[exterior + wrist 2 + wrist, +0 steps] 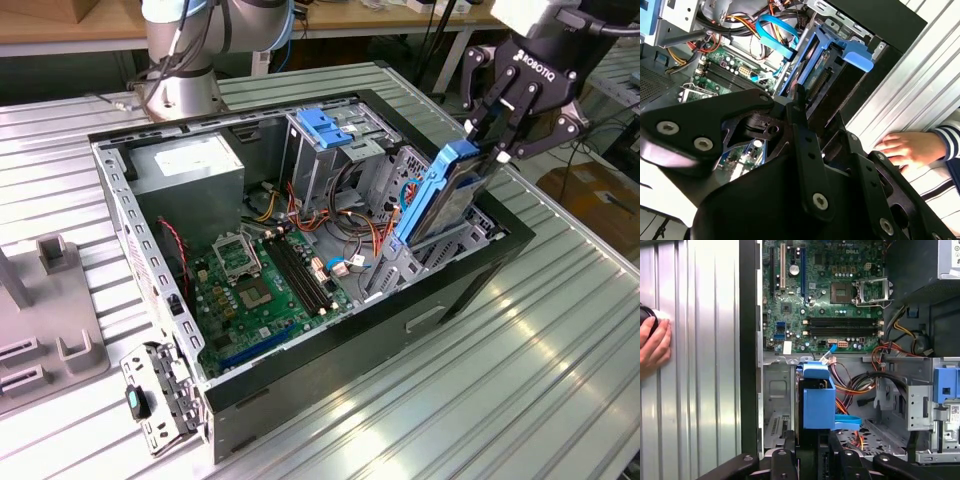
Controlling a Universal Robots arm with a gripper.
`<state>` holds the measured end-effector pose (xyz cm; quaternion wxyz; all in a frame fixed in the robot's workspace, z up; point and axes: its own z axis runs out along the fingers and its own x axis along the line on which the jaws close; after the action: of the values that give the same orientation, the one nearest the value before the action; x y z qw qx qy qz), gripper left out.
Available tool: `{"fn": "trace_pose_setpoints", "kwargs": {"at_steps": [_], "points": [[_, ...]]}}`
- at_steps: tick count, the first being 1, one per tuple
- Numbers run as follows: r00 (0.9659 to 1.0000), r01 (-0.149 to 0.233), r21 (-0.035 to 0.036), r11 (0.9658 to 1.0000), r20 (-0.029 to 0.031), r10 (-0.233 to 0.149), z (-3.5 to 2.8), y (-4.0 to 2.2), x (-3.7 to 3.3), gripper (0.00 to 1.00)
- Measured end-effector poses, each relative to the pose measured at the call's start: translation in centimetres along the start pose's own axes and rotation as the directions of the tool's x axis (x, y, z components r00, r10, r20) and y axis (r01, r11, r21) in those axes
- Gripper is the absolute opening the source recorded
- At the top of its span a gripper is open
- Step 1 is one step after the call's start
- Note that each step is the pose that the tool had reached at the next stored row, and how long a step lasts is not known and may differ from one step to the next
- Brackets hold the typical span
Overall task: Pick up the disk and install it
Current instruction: 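Insert the disk into the insertion slot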
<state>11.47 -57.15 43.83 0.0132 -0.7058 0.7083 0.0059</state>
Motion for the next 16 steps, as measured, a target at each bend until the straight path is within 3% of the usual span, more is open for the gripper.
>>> {"fn": "trace_pose_setpoints", "kwargs": {"at_steps": [16], "points": [[0.9999,0.012,-0.0003,0.9999,0.0001,-0.012,3.53,0.04,0.09,0.35]]}}
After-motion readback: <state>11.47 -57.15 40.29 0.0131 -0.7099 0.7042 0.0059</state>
